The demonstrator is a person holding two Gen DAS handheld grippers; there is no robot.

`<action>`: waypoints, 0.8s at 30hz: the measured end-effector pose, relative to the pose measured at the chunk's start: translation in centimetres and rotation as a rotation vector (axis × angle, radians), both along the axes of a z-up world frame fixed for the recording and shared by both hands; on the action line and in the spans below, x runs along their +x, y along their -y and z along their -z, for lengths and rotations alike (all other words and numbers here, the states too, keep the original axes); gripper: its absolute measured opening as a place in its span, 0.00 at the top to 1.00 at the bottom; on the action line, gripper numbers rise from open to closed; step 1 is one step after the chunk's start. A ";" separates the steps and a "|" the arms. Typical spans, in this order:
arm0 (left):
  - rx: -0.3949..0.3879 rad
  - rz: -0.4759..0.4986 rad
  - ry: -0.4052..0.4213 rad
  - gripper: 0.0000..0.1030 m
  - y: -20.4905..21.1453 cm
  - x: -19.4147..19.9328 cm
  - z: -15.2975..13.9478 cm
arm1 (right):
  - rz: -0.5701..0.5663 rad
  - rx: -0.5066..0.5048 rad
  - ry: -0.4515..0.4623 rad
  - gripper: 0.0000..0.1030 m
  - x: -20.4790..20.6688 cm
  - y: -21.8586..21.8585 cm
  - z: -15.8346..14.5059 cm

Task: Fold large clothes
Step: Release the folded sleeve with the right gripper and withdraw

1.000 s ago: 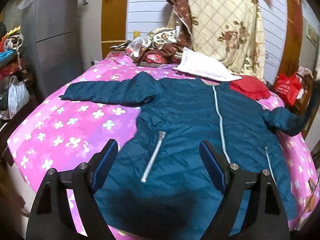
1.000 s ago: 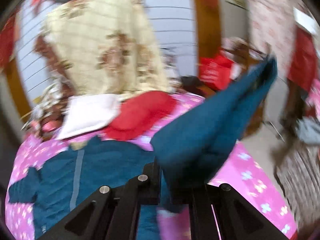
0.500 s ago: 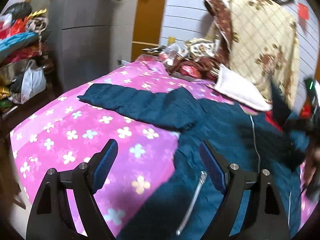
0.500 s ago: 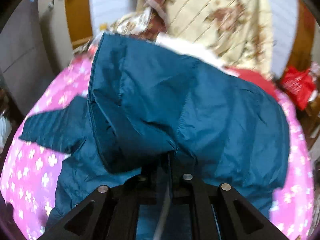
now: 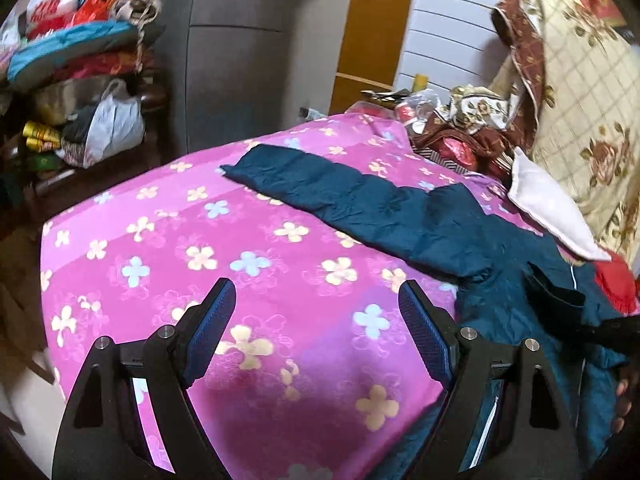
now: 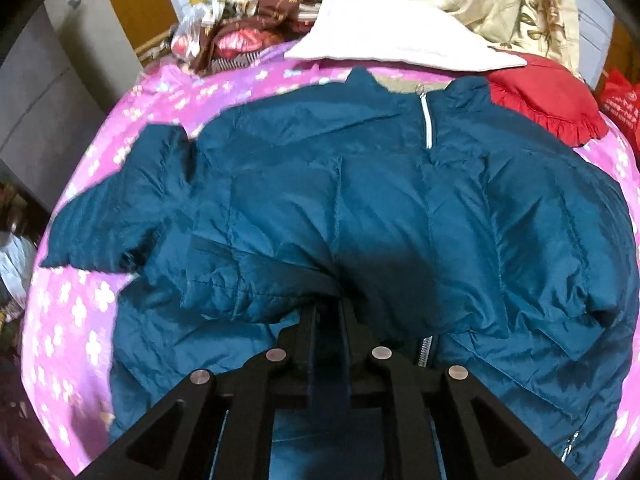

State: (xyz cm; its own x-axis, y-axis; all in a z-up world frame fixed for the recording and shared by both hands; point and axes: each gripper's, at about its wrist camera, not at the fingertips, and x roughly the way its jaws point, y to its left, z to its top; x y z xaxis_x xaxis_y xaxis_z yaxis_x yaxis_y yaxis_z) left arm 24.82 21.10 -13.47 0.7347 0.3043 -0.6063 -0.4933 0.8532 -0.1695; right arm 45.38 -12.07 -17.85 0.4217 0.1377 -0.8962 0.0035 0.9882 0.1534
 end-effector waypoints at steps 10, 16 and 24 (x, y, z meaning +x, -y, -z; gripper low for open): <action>-0.021 -0.037 -0.029 0.19 -2.0 0.4 1.1 | -0.017 -0.066 0.189 0.42 -2.9 -1.9 -3.3; -0.045 -0.056 -0.044 0.19 -3.3 0.6 1.6 | -0.015 -0.091 -0.011 0.53 1.0 -4.1 1.7; -0.075 -0.079 -0.074 0.19 -5.2 1.2 2.2 | -0.023 -0.125 -0.034 0.54 4.7 -7.5 2.4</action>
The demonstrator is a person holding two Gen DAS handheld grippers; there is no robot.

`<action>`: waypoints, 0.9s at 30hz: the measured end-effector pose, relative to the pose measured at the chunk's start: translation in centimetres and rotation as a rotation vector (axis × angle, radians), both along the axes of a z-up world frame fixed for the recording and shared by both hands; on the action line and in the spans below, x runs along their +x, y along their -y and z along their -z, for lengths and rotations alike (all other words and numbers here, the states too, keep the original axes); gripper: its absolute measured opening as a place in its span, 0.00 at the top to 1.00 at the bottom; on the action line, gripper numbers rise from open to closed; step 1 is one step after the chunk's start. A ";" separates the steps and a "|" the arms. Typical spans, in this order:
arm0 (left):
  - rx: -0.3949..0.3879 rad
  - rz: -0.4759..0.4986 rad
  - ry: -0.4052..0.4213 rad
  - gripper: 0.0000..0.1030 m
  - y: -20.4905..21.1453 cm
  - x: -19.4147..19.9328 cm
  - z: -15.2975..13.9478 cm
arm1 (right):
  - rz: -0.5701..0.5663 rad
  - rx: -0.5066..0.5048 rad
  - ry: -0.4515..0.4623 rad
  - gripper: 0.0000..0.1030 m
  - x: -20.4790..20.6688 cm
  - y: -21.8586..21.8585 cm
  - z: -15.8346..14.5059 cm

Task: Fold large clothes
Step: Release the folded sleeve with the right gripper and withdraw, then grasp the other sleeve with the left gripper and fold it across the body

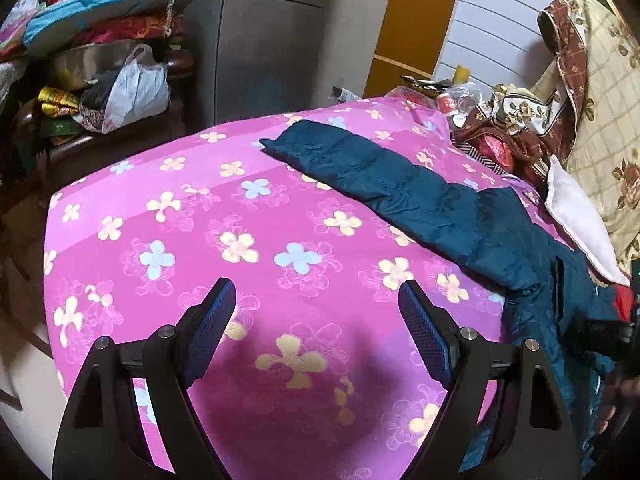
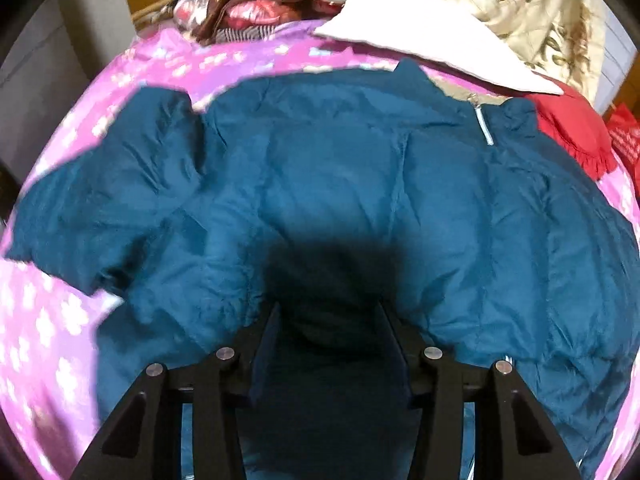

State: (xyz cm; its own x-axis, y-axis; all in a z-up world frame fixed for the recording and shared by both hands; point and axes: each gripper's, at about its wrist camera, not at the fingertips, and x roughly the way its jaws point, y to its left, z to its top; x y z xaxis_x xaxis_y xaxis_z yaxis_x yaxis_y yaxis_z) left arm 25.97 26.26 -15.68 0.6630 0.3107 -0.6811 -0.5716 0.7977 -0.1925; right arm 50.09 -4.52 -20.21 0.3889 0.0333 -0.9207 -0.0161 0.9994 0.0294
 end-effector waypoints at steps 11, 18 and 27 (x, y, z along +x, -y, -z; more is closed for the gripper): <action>-0.009 -0.025 0.005 0.19 -1.3 -2.5 -0.6 | -0.124 0.275 0.090 0.53 -19.5 6.3 -6.4; -0.092 0.034 -0.028 0.19 -4.4 -1.4 -2.9 | -0.077 0.293 0.112 0.53 -25.8 12.4 -3.7; -0.283 0.019 0.002 0.19 -9.4 6.7 -4.8 | -0.017 0.344 0.171 0.53 -25.5 14.9 -2.2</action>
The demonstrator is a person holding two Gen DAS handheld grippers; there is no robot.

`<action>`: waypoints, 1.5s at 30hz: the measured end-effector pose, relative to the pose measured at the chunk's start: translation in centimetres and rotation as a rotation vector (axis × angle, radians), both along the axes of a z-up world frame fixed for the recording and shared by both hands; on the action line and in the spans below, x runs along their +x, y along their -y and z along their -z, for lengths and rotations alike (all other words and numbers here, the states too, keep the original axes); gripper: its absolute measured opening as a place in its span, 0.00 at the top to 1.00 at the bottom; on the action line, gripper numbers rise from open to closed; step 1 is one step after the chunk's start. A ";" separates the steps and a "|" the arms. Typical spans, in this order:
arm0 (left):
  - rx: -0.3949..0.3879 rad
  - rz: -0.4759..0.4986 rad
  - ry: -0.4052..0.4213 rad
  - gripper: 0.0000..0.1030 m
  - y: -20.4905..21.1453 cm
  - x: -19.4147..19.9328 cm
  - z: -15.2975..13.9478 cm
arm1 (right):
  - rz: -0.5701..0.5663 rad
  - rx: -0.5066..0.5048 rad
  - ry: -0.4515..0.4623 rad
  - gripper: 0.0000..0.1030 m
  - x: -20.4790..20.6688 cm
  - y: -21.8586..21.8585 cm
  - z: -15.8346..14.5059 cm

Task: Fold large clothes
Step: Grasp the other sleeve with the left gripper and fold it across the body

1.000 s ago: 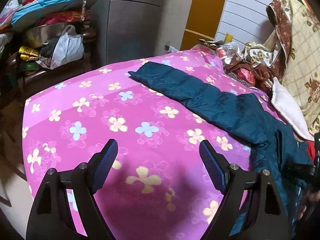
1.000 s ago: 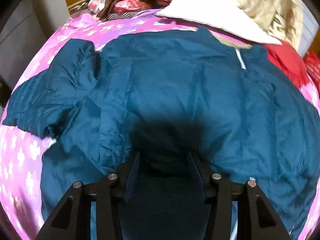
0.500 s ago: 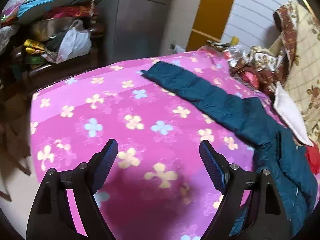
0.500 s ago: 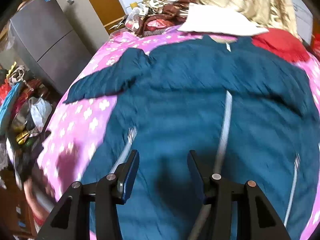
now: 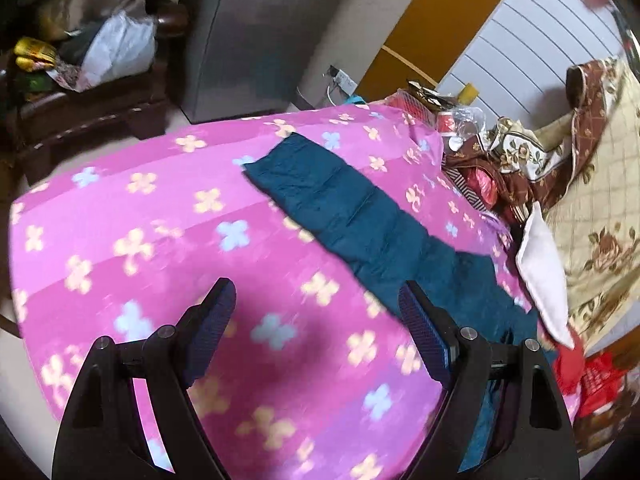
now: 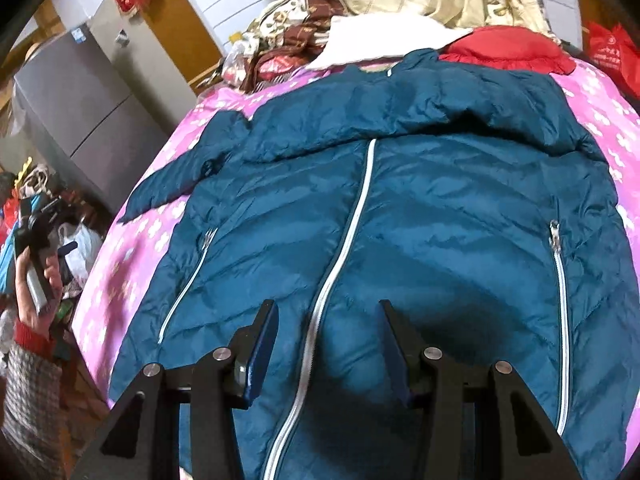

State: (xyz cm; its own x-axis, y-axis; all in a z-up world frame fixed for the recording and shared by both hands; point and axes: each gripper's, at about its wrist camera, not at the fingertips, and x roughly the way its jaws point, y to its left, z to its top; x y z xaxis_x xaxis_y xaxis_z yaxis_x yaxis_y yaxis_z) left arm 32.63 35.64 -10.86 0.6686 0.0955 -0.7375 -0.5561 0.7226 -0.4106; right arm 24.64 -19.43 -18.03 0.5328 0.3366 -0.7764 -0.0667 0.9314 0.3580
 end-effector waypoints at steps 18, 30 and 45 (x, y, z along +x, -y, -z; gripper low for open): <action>-0.392 0.066 0.023 0.19 -3.4 11.7 10.6 | 0.005 -0.039 0.005 0.53 3.4 0.9 2.9; -0.272 0.058 0.026 0.13 -2.7 16.1 10.5 | 0.018 -0.026 -0.008 0.53 3.9 1.3 3.9; 0.008 0.361 0.085 0.91 11.5 15.5 -2.6 | 0.038 0.031 0.043 0.53 2.5 3.2 1.8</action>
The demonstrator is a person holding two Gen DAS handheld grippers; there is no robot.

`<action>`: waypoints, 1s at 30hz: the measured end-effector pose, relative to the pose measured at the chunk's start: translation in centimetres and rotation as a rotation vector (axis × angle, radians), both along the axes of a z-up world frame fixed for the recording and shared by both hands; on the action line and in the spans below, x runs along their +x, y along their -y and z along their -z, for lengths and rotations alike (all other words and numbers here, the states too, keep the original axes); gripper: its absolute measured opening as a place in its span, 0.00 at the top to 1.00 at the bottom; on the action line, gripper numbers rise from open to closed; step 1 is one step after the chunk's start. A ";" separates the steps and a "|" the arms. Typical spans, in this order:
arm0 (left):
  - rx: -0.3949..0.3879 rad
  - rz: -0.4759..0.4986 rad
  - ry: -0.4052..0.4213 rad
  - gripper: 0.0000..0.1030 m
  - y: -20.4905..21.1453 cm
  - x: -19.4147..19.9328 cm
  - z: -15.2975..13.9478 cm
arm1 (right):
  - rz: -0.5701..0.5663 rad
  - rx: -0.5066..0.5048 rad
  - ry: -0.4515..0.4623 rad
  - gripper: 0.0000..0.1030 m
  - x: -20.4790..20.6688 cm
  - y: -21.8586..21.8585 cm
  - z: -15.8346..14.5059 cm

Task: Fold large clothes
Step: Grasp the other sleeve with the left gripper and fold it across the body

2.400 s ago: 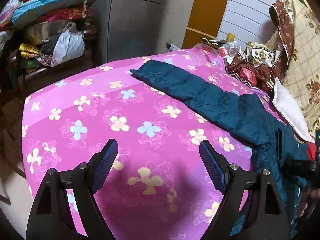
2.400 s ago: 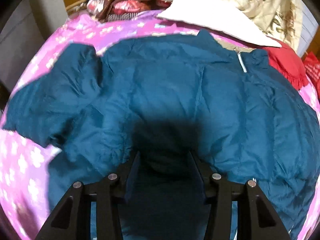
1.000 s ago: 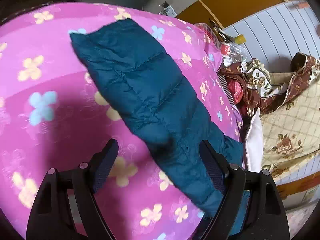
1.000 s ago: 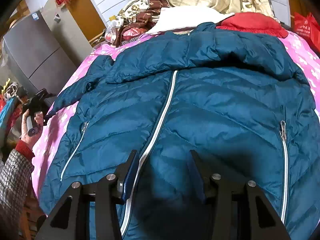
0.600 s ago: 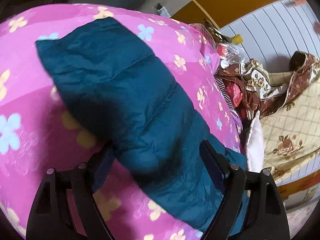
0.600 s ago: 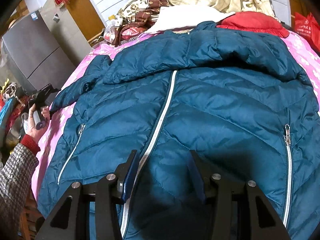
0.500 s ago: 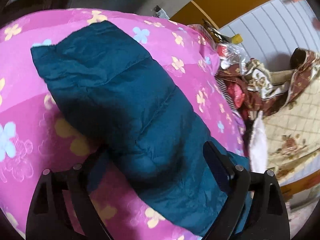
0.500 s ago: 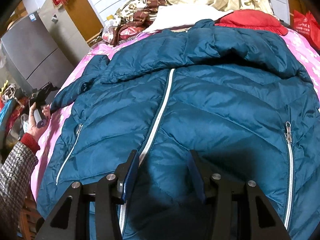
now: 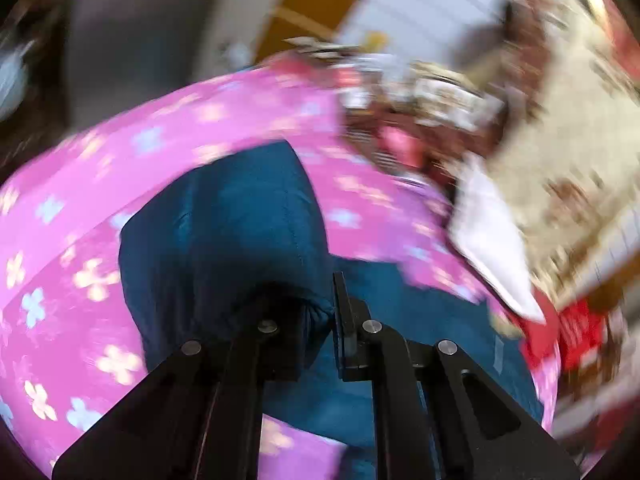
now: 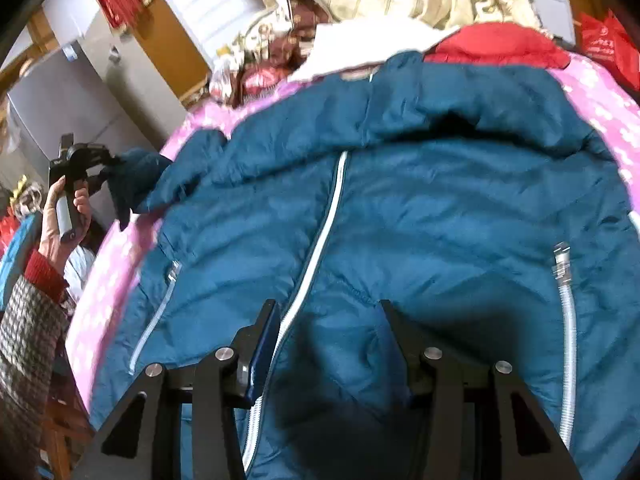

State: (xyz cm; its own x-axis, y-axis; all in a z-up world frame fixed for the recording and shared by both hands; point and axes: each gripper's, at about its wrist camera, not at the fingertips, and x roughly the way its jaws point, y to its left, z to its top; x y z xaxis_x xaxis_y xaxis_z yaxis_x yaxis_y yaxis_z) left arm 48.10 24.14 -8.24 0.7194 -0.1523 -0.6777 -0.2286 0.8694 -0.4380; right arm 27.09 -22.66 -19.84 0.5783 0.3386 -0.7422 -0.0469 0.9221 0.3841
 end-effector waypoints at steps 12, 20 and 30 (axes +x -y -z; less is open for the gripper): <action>0.248 0.580 0.114 0.91 28.7 -6.9 -1.5 | 0.234 -0.012 0.095 0.53 -4.9 8.5 -4.7; 0.555 0.700 -0.049 0.84 38.3 -11.6 9.2 | 0.313 0.011 0.061 0.53 -7.7 13.4 -4.8; 0.497 0.763 0.050 0.44 34.7 -20.1 6.5 | 0.245 0.061 0.043 0.50 -6.3 12.5 -6.0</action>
State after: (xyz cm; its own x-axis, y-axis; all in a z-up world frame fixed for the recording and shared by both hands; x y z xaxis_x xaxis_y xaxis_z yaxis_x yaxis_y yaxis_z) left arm 27.99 -10.58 -14.76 0.5736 -0.2979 -0.7630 0.4955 0.8679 0.0337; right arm 20.75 -35.14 -13.88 0.6792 0.2278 -0.6977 0.1573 0.8833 0.4415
